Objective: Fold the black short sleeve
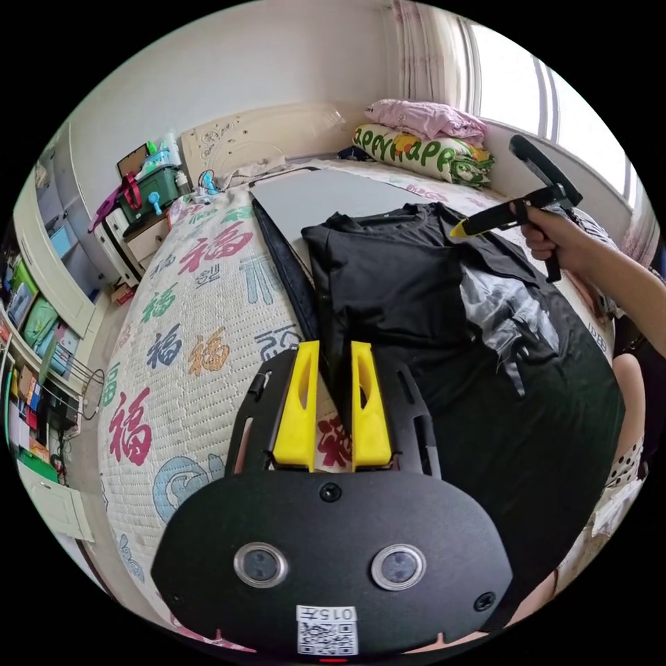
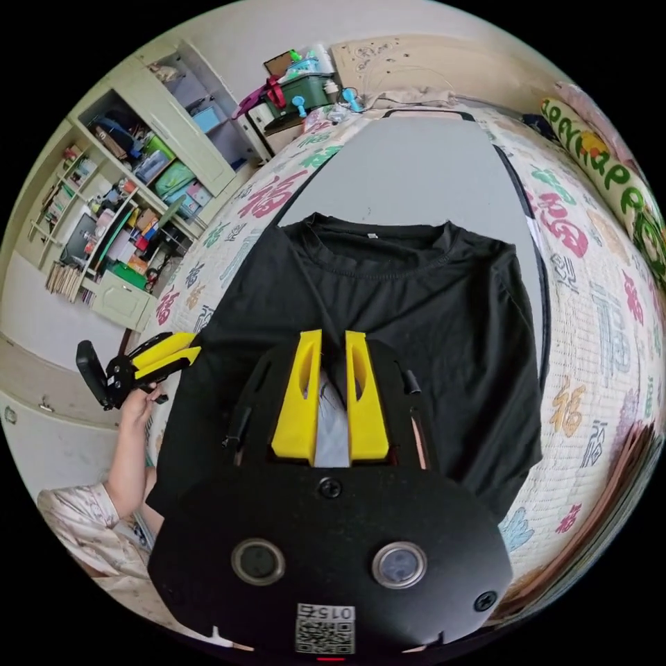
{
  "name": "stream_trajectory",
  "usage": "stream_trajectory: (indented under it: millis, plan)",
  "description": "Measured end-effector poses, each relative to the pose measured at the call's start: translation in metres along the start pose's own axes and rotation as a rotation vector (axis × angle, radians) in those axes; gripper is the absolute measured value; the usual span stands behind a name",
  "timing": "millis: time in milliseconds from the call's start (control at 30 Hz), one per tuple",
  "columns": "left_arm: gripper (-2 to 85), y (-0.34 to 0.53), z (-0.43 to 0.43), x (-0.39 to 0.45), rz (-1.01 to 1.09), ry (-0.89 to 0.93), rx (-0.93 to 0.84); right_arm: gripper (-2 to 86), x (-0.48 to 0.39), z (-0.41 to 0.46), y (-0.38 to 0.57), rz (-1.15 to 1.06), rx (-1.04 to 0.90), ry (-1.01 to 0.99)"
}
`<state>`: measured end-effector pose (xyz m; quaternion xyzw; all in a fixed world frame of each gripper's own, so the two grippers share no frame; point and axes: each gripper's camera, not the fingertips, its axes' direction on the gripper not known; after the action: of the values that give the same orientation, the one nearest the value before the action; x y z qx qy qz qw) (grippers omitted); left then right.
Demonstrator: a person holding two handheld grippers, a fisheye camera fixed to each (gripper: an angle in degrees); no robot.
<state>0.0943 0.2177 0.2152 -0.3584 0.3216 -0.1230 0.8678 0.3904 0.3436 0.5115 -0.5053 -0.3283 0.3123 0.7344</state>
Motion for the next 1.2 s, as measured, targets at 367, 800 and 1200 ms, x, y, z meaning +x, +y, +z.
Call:
stream_trajectory:
  millis: [367,800,1200]
  plan:
    - [7.2,0.012,0.003,0.006,0.032,-0.103,0.051,9.1,-0.011,0.063,-0.101,-0.005,-0.009,-0.154]
    - [6.9,0.024,0.012,-0.009,0.016,-0.133,0.051,10.3,-0.046,0.193,-0.145,-0.024,-0.068,-0.024]
    - [1.2,0.042,0.016,-0.068,-0.157,-0.007,0.078,0.5,-0.115,0.252,-0.152,-0.111,-0.033,0.182]
